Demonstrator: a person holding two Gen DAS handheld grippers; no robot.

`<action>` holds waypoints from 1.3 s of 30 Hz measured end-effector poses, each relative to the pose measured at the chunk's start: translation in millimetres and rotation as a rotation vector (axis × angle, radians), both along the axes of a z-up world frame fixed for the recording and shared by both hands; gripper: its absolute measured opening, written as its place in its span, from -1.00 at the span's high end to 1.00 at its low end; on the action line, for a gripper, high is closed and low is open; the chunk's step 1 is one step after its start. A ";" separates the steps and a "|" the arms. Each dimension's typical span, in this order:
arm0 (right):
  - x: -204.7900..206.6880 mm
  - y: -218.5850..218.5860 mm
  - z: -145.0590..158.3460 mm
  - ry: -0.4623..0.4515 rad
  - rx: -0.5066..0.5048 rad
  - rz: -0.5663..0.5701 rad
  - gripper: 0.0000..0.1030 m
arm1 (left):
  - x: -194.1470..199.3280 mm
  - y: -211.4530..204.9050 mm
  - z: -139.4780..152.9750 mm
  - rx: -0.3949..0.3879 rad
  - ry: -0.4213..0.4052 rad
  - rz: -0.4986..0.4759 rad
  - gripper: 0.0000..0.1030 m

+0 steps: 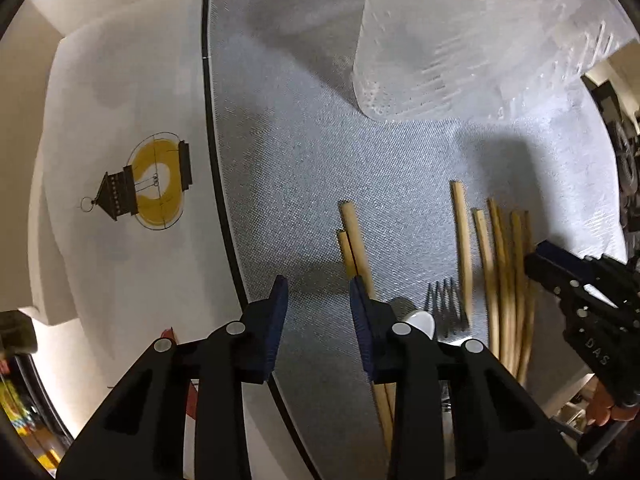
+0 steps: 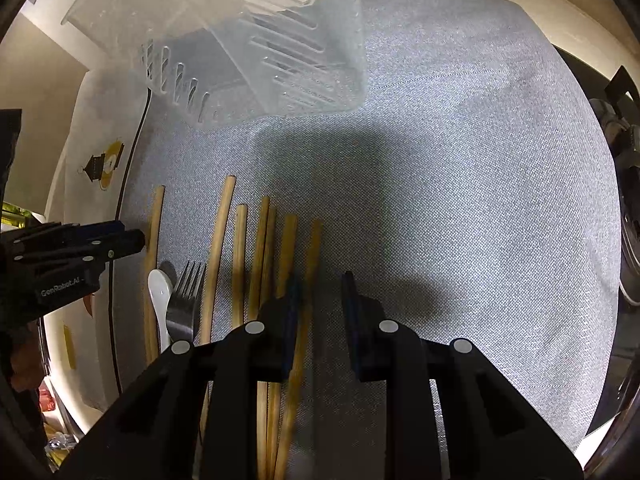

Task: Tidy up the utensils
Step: 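Lower the left tool onto a wooden chopstick and close it while the right tool grasps another chopstick, then lift the held chopsticks with both tools and carry them over the clear holder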

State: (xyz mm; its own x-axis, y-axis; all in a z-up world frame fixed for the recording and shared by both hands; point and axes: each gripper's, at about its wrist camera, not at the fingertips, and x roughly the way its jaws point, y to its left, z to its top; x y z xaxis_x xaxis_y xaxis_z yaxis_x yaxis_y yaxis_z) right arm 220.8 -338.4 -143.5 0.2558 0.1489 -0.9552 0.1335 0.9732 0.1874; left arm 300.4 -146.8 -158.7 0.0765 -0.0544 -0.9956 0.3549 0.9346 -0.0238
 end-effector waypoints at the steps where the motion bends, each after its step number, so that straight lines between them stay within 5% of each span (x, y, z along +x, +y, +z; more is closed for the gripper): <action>1: -0.2 0.6 0.2 0.000 -0.002 0.001 0.57 | 1.6 -2.0 0.4 -0.003 -0.004 0.006 0.39; 22: 1.7 0.8 1.7 -0.004 0.002 0.006 0.57 | -7.6 -21.1 15.2 -0.031 0.019 -0.025 0.37; 32: 0.7 5.6 2.5 -0.013 -0.030 0.020 0.62 | -24.0 -42.2 11.5 0.017 0.007 -0.065 0.38; 35: 2.6 8.8 2.9 -0.019 -0.059 0.036 0.71 | -21.3 -49.6 13.6 0.014 0.005 -0.029 0.62; 36: 3.2 9.2 2.9 -0.023 -0.071 0.041 0.83 | -19.7 -51.2 14.6 0.009 0.008 -0.025 0.87; 39: 5.5 7.0 3.0 -0.025 -0.055 0.036 0.89 | -18.3 -54.8 15.7 -0.019 0.018 -0.018 0.90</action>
State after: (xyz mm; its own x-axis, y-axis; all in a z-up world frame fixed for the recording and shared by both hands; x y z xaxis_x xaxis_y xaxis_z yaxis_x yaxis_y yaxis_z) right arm 226.2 -331.5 -140.5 0.2748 0.1060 -0.9556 0.0939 0.9862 0.1364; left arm 282.1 -201.6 -143.0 0.0571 -0.0745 -0.9956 0.3708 0.9275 -0.0482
